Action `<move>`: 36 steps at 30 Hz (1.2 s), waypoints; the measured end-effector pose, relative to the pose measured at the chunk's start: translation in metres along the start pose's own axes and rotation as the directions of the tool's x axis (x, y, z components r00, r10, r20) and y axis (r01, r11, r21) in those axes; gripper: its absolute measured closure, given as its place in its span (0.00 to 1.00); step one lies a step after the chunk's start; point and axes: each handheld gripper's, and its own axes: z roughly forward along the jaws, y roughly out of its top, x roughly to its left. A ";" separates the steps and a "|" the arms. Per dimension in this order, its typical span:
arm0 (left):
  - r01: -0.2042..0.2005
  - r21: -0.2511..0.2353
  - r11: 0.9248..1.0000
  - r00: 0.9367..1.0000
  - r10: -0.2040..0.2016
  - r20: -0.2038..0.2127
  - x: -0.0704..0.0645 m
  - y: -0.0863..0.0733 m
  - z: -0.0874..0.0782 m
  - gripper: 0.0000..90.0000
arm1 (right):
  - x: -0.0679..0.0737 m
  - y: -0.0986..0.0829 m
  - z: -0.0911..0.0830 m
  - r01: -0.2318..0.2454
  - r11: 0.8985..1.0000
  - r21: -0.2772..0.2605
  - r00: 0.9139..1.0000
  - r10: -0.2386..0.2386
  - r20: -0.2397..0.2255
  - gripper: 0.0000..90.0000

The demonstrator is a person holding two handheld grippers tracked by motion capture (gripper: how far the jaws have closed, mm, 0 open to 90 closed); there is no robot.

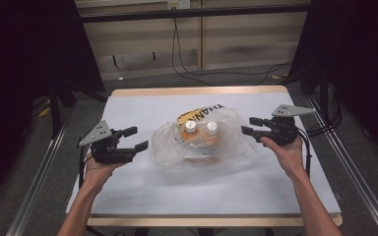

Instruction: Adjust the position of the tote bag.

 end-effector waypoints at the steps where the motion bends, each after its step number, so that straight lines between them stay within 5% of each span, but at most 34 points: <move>1: 0.000 0.000 1.000 1.000 0.000 0.000 0.000 0.000 0.000 0.30 | 0.000 0.000 0.000 0.000 1.000 0.000 1.000 0.000 0.000 0.56; 7: -0.046 -0.023 0.999 0.997 0.047 0.059 -0.014 0.028 0.028 0.30 | 0.009 0.025 0.019 0.037 0.999 -0.005 0.998 -0.037 -0.057 0.69; 10: -0.040 0.011 0.999 0.994 0.039 0.107 -0.018 0.038 0.051 0.34 | 0.012 0.042 0.032 0.064 0.998 0.011 0.995 -0.063 -0.079 0.76; 19: -0.063 0.115 0.991 0.992 0.050 0.116 -0.015 0.027 0.085 0.43 | 0.019 0.062 0.061 0.110 0.992 0.069 0.989 -0.102 -0.110 0.85; 24: -0.067 0.202 0.977 0.993 0.046 0.106 -0.012 0.010 0.098 0.46 | 0.021 0.056 0.078 0.126 0.983 0.135 0.986 -0.110 -0.124 0.91; 27: -0.052 0.194 0.980 0.992 0.029 0.121 -0.011 0.001 0.098 0.51 | 0.021 0.047 0.081 0.137 0.978 0.159 0.983 -0.114 -0.146 0.99; 31: -0.075 0.234 0.969 0.992 0.048 0.118 -0.011 -0.007 0.098 0.57 | 0.022 0.032 0.082 0.156 0.963 0.222 0.982 -0.126 -0.140 1.00; 36: -0.091 0.269 0.959 0.989 0.056 0.135 -0.012 -0.020 0.102 0.70 | 0.019 0.013 0.076 0.137 0.963 0.232 0.985 -0.108 -0.137 1.00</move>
